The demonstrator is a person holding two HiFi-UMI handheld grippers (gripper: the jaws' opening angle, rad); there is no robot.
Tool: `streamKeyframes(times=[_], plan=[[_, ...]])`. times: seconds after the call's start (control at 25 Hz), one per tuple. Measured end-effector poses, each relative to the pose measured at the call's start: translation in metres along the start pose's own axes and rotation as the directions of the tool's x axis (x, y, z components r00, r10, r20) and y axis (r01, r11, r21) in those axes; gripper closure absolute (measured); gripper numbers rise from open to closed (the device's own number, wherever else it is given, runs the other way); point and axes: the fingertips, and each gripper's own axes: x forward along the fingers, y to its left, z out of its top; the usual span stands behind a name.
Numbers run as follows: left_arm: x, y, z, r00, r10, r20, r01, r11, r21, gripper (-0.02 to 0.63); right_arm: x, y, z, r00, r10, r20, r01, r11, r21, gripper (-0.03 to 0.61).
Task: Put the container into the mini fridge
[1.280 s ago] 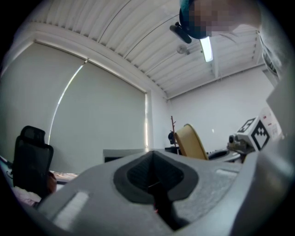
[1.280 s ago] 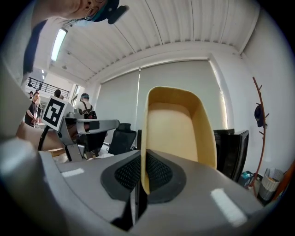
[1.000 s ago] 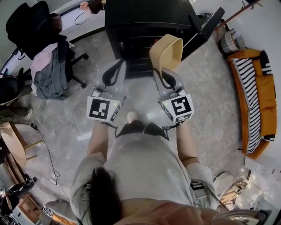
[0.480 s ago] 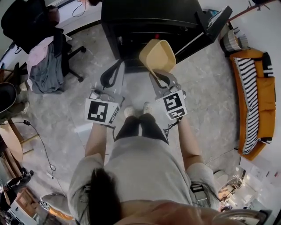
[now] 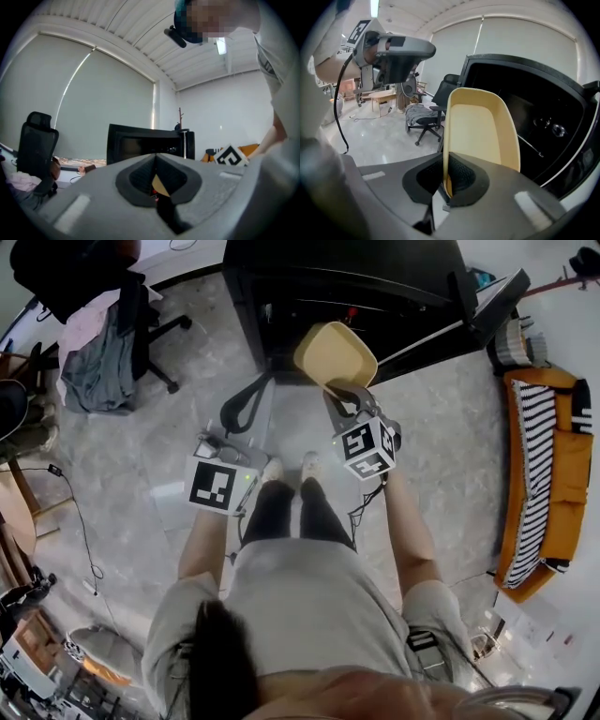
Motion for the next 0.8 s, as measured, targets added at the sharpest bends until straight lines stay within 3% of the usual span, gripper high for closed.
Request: streamKeyframes(times=[0.36,0.8], plan=[[0.000,0.005,-0.031,0.998,0.059,-0.038,-0.060,0.997,-0.041,0.611,0.047,-0.010,-0.042,0.993,0.054,-0.108,-0.060,0.997,-0.056,0.575],[-0.008,0.008,-0.064,0.991,0.106,-0.078,-0.110,0.992,-0.056,0.612,0.092,-0.022,-0.065,0.984,0.078,-0.158,-0.096,0.990,-0.106,0.575]])
